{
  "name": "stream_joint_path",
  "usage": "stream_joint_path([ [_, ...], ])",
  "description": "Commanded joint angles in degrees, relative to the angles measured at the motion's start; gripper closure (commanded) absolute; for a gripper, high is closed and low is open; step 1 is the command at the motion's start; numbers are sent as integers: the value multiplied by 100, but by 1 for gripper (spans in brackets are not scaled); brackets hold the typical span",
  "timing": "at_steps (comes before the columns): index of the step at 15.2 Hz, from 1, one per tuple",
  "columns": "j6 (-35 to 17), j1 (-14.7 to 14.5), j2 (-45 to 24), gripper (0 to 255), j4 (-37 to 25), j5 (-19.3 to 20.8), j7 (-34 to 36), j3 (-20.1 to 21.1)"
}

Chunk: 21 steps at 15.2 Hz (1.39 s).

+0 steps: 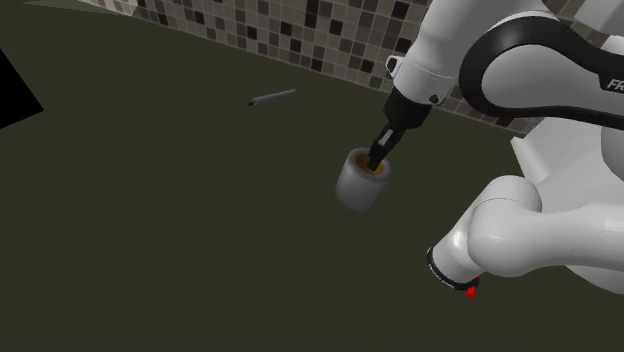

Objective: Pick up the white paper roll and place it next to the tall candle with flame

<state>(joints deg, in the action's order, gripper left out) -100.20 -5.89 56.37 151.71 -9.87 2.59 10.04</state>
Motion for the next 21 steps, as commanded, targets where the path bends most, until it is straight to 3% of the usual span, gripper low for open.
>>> stream_joint_path([
  [1, 143, 13, -32, 255, -176, 23, 7, -21],
  [3, 232, 20, -50, 255, -284, 37, 11, -34],
  [10, -480, 391, -1614, 255, -1100, 394, -493, -389],
  [21, -917, 726, -4017, 255, -3033, 690, -1070, -799],
])
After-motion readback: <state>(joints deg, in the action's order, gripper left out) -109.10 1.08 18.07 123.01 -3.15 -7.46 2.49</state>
